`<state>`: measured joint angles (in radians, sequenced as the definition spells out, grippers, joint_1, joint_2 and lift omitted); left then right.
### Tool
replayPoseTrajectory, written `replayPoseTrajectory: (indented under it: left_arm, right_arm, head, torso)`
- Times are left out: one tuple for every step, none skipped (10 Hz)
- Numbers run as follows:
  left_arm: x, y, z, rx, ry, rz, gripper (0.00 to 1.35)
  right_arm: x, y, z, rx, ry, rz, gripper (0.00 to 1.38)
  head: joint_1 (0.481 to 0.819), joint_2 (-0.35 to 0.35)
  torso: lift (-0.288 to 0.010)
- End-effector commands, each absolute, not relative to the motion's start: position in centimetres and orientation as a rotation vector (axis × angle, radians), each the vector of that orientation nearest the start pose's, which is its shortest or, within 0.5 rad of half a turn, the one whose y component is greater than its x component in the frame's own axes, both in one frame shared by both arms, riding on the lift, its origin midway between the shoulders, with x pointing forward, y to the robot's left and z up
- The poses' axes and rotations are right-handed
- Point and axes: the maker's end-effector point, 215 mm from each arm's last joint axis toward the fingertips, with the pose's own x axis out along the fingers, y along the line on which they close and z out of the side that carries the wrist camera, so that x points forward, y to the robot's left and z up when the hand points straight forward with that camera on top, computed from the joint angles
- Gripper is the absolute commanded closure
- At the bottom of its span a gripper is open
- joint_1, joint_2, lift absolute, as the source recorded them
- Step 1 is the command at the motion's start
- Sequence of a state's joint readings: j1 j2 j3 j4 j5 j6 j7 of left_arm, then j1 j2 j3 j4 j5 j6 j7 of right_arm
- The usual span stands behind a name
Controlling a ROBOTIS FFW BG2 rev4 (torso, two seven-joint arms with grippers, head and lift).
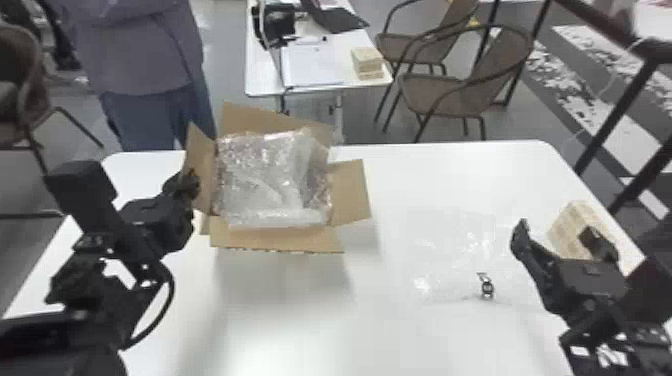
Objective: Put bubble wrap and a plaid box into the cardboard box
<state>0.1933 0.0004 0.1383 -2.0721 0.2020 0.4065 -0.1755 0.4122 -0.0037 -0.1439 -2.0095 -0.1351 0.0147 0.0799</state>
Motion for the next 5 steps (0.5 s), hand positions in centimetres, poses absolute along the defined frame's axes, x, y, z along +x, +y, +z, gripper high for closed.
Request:
replayPoseTrajectory:
  left_arm:
    - [53.2, 25.1, -28.8, -0.176, 0.075, -0.100, 1.22]
    - [53.1, 25.2, -28.7, -0.175, 0.073, -0.100, 1.22]
    - [53.0, 25.3, -28.7, -0.175, 0.073, -0.098, 1.22]
    - [53.0, 25.3, -28.8, -0.176, 0.074, -0.097, 1.22]
    - [53.0, 25.4, -28.7, -0.175, 0.072, -0.096, 1.22]
  right_arm:
    - [44.5, -32.0, -34.2, 0.056, -0.013, -0.120, 0.28]
    - [43.0, -34.1, -35.6, 0.057, -0.016, -0.214, 0.28]
    - [41.9, -36.1, -37.2, 0.077, -0.004, -0.287, 0.28]
    - [41.2, -38.4, -38.6, 0.106, 0.007, -0.333, 0.28]
    - [40.4, -40.3, -39.8, 0.140, 0.015, -0.373, 0.28]
  head:
    - [0.695, -0.046]
    - [0.695, -0.069]
    - [0.695, -0.082]
    - [0.695, -0.112]
    - [0.695, -0.133]
  torso:
    - [-0.105]
    - [-0.105]
    - [-0.105]
    - [-0.105]
    - [-0.105]
